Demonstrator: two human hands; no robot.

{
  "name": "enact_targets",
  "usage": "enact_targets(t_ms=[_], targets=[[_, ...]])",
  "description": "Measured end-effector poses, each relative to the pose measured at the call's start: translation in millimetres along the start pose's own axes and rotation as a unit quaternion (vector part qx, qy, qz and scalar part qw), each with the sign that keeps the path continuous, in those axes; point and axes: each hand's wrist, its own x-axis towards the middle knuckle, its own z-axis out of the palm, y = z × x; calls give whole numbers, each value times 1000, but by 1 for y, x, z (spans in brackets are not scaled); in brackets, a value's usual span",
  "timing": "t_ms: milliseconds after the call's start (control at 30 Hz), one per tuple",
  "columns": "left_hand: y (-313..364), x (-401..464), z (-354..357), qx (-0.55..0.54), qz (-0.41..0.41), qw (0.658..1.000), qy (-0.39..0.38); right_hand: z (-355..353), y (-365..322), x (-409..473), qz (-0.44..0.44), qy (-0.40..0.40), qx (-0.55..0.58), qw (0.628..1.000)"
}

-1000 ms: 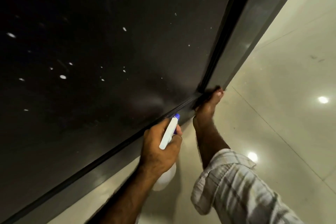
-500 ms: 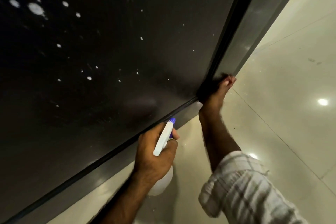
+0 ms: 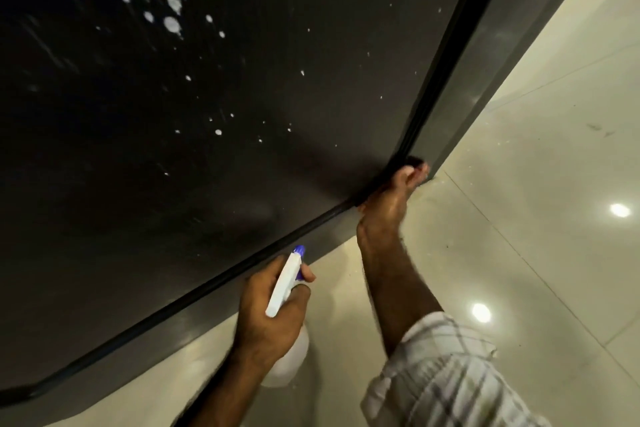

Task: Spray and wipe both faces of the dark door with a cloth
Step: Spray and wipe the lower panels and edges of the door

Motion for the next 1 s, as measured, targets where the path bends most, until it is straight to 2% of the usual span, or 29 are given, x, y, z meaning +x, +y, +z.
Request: enact_targets(t_ms=[133, 200, 267, 333, 367, 433, 533, 567, 700, 767, 800, 833, 867, 933, 1000], targets=[[8, -2, -9, 3, 51, 999, 20, -41, 110, 22, 157, 15, 55, 986], [6, -6, -17, 13, 40, 999, 35, -25, 95, -32, 232, -4, 74, 970], [-4, -9, -22, 20, 3, 999, 44, 3, 52, -77, 290, -58, 65, 953], [-11, -10, -28, 29, -17, 999, 39, 22, 9, -91, 238, -89, 51, 966], [-14, -12, -30, 33, -23, 998, 42, 25, -1, -81, 183, -72, 15, 980], [-15, -14, -29, 34, -27, 998, 45, 28, -14, -60, 120, -50, 16, 991], [-17, -13, -26, 28, -43, 998, 44, 7, 19, -33, 137, -5, 42, 990], [-20, -12, -26, 22, -45, 997, 50, -4, 40, -29, 130, -3, 5, 992], [-36, -16, -48, 31, -29, 998, 53, -15, 135, -66, 231, 26, 54, 971], [-42, -24, -66, 36, -9, 998, 52, 3, 124, -114, 274, 9, 62, 960], [-44, -27, -74, 36, 0, 998, 48, 16, 105, -133, 291, -39, 59, 954], [-47, -30, -80, 38, 4, 998, 45, 26, 83, -144, 290, -83, 43, 952], [-49, -33, -86, 38, -1, 998, 49, 37, 60, -151, 243, -107, 9, 964], [-52, -31, -90, 25, -13, 998, 51, 45, 26, -134, 122, -88, -32, 988], [-58, -29, -91, 6, -8, 999, 45, 42, 17, -112, 121, -37, -15, 992]])
